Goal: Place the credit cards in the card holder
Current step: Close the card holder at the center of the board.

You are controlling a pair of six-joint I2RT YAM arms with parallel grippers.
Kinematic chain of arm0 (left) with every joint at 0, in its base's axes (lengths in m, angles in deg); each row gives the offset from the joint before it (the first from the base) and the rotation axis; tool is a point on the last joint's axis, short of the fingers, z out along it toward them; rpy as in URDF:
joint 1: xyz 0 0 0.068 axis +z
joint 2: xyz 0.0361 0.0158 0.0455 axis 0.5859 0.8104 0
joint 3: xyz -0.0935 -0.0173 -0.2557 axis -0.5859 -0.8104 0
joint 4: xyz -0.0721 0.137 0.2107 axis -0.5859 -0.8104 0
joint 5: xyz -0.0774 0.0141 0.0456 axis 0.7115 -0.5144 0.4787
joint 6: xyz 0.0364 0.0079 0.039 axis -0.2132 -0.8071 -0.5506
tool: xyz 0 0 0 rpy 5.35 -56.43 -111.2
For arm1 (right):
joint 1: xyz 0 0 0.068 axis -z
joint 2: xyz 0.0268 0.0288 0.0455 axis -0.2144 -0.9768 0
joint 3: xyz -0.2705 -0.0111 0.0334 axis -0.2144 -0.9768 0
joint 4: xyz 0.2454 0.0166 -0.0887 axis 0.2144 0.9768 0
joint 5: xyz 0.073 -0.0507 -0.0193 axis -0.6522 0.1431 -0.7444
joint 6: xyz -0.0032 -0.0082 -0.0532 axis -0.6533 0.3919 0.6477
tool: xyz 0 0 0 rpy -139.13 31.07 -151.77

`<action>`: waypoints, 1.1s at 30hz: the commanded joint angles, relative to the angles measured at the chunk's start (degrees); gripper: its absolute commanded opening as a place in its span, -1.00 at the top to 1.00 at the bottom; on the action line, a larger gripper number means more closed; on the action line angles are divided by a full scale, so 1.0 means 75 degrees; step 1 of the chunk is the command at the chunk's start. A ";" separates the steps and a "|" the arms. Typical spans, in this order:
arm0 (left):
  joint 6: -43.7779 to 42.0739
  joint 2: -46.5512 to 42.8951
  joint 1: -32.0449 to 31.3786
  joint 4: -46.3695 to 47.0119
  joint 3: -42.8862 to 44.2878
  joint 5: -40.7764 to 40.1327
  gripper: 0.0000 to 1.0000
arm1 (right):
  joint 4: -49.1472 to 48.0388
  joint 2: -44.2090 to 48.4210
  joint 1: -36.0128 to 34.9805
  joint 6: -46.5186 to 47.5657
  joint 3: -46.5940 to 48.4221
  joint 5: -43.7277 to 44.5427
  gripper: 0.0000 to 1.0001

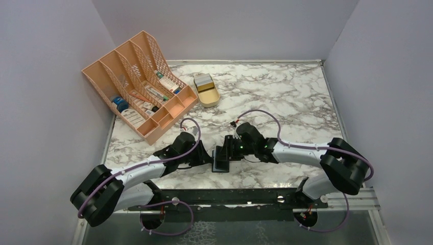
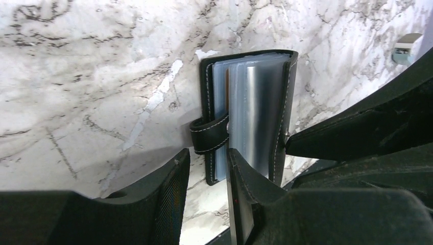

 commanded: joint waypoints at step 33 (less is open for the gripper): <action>0.0935 -0.0031 -0.0020 0.1559 -0.0331 0.0863 0.04 | 0.0975 0.0402 -0.0027 0.0399 0.0219 0.0652 0.25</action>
